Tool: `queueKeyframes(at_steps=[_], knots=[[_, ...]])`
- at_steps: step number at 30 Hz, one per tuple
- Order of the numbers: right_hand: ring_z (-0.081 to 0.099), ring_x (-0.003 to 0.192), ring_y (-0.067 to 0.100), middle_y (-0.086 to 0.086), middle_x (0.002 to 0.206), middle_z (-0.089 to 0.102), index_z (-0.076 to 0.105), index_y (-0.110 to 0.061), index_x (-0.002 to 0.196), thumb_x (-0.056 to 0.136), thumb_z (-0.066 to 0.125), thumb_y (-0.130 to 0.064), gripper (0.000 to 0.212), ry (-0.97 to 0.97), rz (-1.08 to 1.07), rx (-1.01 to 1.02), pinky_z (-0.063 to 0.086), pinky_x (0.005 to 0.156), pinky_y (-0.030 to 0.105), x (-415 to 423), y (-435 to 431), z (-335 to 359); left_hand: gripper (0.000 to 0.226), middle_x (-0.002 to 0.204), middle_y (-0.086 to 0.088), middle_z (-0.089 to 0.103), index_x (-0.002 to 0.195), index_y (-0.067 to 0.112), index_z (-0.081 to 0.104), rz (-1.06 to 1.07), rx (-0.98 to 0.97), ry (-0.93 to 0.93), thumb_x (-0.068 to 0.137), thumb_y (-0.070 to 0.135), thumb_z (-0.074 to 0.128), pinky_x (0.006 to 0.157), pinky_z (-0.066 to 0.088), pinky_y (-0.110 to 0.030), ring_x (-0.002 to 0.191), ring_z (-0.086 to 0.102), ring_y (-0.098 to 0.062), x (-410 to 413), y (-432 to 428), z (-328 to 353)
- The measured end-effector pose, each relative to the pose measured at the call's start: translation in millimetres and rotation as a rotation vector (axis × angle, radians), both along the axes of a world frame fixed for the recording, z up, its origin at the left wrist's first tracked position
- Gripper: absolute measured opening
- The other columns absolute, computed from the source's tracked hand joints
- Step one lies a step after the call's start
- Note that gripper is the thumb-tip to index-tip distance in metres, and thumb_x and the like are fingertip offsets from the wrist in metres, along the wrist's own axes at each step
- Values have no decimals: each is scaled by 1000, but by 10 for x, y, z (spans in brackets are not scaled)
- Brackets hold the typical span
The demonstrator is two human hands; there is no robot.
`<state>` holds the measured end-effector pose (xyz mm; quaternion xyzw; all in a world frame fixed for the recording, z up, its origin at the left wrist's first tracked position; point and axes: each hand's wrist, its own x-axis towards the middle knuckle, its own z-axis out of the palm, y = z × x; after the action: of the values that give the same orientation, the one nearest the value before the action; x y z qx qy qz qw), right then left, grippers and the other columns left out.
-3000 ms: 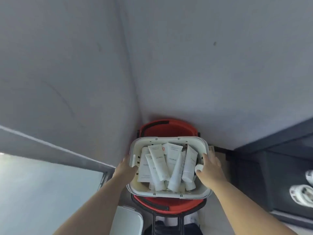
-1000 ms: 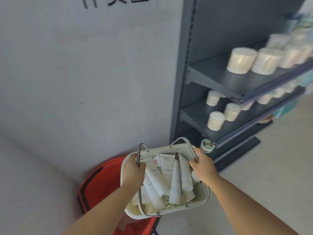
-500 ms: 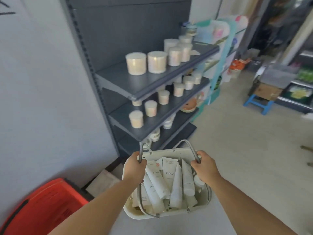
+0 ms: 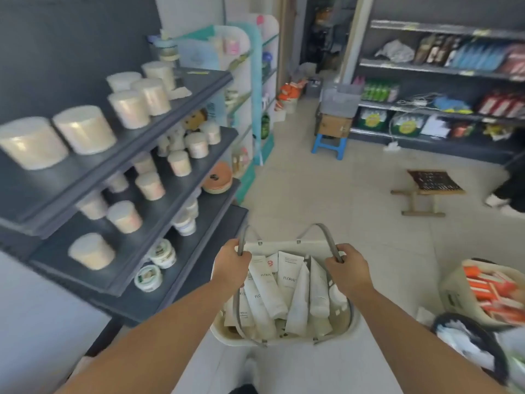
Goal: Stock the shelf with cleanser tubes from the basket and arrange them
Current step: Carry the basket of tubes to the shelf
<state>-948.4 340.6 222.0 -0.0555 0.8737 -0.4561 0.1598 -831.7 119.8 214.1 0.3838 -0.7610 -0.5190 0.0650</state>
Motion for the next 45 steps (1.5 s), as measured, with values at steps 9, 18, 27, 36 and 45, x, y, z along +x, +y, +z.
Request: queueKeyframes(at_steps=[9,18,27,36,45], knots=[[47,52,20,5,69,57,58,-19,104,84,57,-12,21,10,-243,-1,38,49,26,-1461,168,-66,30,90,-7,58,121,10,55,-203,-33,20,91,10,51,34,41,-23,55,53,-18,-2033,-13,34],[46,52,18,4,69,56,56,-20,109,88,55,-14,22,38,-448,-67,38,46,26,-3021,244,88,25,85,-2,57,117,15,55,-396,-53,77,92,11,51,38,41,-24,57,54,-18,-4091,2,283],[52,55,19,2,77,58,56,-13,116,86,57,-15,30,68,-486,-81,42,51,28,-4992,417,252,28,91,-5,59,116,11,58,-406,-51,79,89,11,55,35,40,-21,55,54,-18,-6119,216,371],[47,53,17,2,72,56,52,-18,113,89,54,-13,24,28,-401,-98,40,48,28,-6969,487,369,19,87,-5,56,109,15,54,-342,-39,54,90,10,55,35,40,-24,53,52,-20,-7936,324,485],[49,53,20,5,75,59,60,-18,112,87,54,-16,26,-19,-425,-125,42,50,31,-8843,404,408,18,81,-5,53,105,16,51,-324,-15,21,89,9,53,35,39,-24,48,47,-19,-9709,183,557]])
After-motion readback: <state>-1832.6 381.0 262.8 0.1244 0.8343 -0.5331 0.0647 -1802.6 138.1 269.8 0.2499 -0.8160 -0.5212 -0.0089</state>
